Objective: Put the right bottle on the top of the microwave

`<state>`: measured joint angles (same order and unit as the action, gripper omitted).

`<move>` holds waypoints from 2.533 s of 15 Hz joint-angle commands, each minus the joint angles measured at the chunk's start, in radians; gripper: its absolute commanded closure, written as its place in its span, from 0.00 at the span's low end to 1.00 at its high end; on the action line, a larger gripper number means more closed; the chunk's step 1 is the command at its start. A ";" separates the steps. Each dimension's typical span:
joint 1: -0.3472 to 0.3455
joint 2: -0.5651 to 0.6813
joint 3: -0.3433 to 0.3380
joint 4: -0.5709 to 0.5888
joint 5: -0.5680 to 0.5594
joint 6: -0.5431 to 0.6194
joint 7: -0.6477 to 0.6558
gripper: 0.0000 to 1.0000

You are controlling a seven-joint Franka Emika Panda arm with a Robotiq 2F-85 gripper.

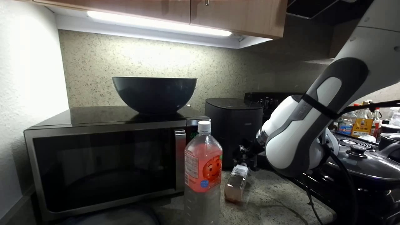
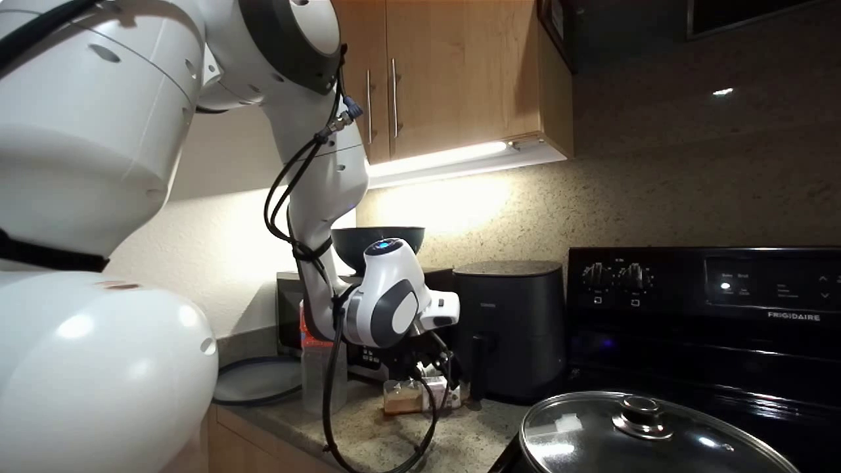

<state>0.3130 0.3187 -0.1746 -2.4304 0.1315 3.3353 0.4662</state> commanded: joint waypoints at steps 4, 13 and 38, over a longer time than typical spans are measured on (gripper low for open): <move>-0.205 0.032 0.237 0.052 0.063 -0.110 0.024 0.00; -0.293 0.077 0.344 0.099 0.125 -0.116 -0.035 0.00; 0.325 -0.035 -0.247 -0.008 -0.013 -0.081 -0.013 0.74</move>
<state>0.4427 0.3663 -0.2522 -2.3730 0.1829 3.2196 0.4714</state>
